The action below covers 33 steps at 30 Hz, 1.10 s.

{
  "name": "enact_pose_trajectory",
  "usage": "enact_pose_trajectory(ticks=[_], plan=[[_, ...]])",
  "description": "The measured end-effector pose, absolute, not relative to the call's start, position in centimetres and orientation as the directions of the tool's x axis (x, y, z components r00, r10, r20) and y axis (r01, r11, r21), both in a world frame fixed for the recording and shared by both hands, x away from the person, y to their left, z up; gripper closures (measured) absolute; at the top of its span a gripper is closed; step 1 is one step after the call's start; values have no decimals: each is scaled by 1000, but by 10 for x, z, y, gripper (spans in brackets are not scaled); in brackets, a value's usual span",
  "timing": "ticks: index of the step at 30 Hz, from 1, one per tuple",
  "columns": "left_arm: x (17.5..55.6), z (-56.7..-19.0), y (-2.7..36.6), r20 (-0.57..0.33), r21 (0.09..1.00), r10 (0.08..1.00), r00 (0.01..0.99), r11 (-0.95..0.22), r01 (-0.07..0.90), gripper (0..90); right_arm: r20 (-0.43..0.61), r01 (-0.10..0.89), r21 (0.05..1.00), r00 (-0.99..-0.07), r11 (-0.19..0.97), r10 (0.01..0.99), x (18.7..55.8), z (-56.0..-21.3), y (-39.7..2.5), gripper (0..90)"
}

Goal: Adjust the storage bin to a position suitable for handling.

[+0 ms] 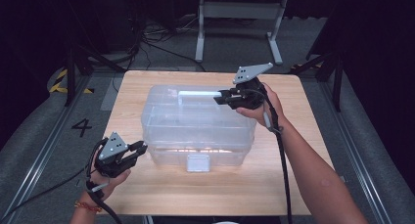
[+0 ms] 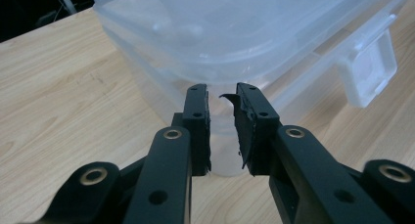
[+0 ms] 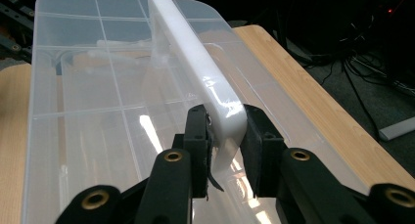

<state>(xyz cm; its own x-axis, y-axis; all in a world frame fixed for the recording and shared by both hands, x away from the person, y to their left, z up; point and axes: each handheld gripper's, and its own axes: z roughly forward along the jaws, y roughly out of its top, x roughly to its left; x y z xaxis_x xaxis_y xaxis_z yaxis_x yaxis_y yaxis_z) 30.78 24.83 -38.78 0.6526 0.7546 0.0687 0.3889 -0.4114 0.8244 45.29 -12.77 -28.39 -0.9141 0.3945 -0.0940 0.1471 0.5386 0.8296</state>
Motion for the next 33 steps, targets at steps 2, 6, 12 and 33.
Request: enact_pose_trajectory(ticks=[2, 6, 12, 33], plan=[[309, -389, 245, 72, 820, 758, 648, -415, 394, 770, -94, 148, 830, -913, 537, 397, 453, -284, -128, 743], [310, -390, 246, 70, 829, 766, 640, -401, 389, 787, -92, 148, 832, -913, 535, 396, 453, -284, -128, 743], [312, -391, 245, 70, 837, 774, 629, -389, 386, 800, -121, 130, 830, -908, 542, 402, 451, -284, -127, 725], [313, -385, 245, 63, 852, 782, 621, -366, 374, 800, -176, 149, 863, -808, 483, 562, 422, -279, -206, 456]])
